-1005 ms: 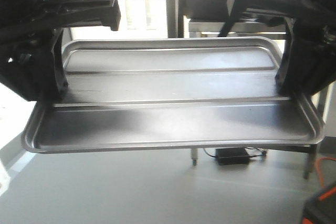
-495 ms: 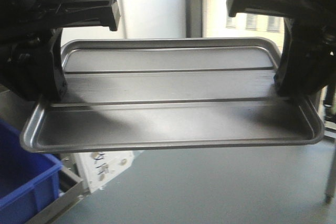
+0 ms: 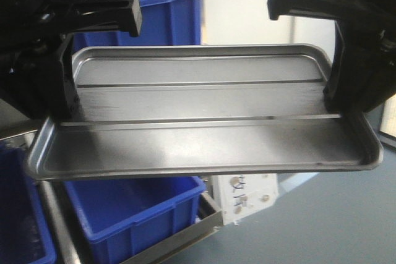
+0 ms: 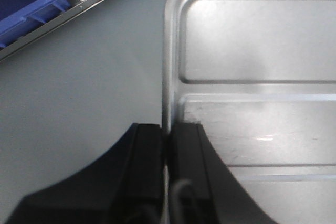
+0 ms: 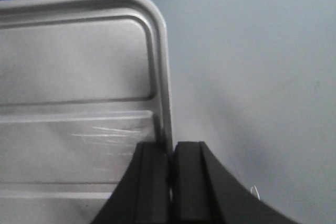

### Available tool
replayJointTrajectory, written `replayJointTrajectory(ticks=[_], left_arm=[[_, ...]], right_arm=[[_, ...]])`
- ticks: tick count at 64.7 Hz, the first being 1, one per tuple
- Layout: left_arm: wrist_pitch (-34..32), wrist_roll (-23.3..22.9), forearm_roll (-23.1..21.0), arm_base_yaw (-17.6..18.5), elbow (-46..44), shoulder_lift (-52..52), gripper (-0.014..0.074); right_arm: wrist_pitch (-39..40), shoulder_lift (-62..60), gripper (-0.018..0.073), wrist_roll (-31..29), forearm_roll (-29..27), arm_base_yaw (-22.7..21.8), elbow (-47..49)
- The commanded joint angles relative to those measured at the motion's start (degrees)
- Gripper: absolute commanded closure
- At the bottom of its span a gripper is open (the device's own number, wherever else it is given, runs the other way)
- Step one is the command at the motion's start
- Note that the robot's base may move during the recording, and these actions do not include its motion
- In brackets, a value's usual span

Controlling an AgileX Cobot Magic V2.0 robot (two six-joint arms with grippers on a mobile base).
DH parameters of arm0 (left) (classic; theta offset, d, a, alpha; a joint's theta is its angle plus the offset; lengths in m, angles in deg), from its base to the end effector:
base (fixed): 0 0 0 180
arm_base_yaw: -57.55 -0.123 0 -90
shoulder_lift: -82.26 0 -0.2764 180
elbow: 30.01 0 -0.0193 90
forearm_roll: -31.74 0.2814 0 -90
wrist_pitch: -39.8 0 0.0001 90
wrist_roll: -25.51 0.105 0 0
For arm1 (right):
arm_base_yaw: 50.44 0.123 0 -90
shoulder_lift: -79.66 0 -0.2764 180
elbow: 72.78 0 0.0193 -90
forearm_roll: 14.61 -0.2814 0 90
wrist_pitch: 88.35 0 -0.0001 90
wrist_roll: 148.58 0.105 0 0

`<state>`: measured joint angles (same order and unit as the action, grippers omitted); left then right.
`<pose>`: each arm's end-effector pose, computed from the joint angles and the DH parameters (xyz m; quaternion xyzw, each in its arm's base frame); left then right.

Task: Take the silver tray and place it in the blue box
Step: 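Hold the tray level with both grippers while the base drives to the crates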

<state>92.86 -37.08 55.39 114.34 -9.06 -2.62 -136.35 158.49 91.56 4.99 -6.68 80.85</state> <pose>0.1876 -0.2250 0.2489 0.0423 0.9656 -0.0621 0.2490 0.2142 0.1689 0.2496 0.0559 0.9604 0.0877 0.2584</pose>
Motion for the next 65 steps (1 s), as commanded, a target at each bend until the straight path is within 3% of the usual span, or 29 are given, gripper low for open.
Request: replayJointTrajectory(ticks=[1,65], left_arm=[[0.77,-0.11,1.88,-0.04,-1.65,1.67,0.0612],[0.77,-0.11,1.88,-0.04,-1.65,1.67,0.0612]], right_arm=[[1.07,-1.2,0.0501,0.39,2.57,-0.33,2.07],[1.07,-1.2,0.0501,0.39,2.57,-0.33,2.07]])
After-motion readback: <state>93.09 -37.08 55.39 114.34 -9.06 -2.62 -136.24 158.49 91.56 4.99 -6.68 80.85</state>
